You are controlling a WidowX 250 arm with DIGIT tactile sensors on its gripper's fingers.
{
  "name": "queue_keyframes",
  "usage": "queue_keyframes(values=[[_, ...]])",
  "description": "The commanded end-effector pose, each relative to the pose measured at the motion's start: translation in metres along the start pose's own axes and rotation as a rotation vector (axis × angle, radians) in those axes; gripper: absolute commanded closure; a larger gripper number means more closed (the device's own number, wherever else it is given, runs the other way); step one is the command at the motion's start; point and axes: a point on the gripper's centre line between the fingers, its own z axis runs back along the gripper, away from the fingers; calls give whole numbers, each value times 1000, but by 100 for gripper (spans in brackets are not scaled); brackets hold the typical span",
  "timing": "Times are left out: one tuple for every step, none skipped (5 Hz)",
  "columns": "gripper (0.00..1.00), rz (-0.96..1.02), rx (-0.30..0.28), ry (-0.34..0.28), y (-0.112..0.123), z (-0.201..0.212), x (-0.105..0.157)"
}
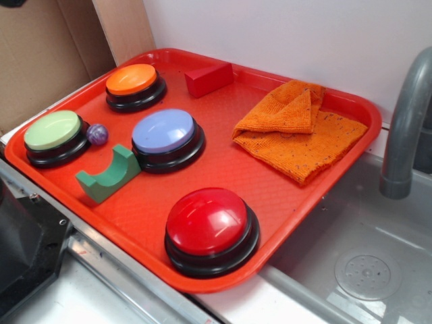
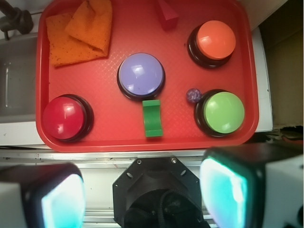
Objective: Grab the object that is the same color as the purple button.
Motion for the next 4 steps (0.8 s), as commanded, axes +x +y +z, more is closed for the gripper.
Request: queue_keyframes(values=[[0, 0, 0, 0, 0, 0, 0], [0, -104, 9, -17, 10, -12, 7], [0, -216, 45, -16, 19, -24, 13], [0, -330, 60, -24, 30, -37, 18]])
